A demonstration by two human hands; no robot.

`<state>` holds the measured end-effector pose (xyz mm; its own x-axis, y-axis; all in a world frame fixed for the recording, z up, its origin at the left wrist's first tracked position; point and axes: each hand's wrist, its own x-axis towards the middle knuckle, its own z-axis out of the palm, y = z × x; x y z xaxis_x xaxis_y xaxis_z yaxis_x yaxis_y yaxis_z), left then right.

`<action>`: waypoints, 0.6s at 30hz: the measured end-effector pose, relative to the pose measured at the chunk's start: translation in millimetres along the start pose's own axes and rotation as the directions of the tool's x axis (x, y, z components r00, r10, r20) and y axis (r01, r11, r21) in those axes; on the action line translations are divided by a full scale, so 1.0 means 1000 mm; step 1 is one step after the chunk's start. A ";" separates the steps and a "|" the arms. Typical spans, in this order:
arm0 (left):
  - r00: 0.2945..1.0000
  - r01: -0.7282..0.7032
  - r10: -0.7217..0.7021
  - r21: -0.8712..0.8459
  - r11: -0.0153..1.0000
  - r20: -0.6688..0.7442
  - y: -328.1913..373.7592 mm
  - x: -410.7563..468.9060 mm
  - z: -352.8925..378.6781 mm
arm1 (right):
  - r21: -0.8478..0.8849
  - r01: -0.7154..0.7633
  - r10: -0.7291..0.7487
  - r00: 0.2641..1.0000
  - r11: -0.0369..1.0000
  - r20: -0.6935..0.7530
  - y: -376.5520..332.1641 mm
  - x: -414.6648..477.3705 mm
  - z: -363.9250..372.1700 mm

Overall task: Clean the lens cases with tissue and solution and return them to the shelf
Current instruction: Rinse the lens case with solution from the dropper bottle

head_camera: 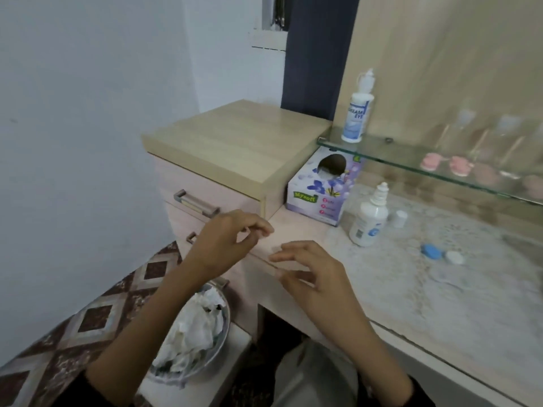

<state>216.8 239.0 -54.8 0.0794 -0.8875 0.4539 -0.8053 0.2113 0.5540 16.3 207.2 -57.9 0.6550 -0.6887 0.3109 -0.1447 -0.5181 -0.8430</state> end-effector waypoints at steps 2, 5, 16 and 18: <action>0.999 -0.044 0.044 -0.020 0.999 -0.001 0.023 0.017 0.018 | -0.001 -0.008 0.008 0.998 1.000 -0.063 0.005 -0.009 -0.033; 0.996 -0.063 0.068 -0.111 0.992 0.049 0.058 0.039 0.048 | -0.010 -0.046 0.043 0.984 0.999 -0.170 0.016 -0.026 -0.075; 0.966 -0.073 0.089 -0.074 0.995 0.244 0.128 0.068 0.156 | -0.211 -0.269 0.125 0.844 0.940 -0.521 0.072 -0.077 -0.174; 0.964 -0.094 0.106 -0.059 0.994 0.245 0.133 0.068 0.168 | -0.255 -0.305 0.133 0.839 0.918 -0.528 0.079 -0.079 -0.182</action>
<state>16.7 137.7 -66.8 -0.1530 -0.9332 0.3250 -0.7731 0.3179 0.5489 -181.7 129.1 -69.2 0.1388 -0.9142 0.3808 -0.5217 -0.3944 -0.7565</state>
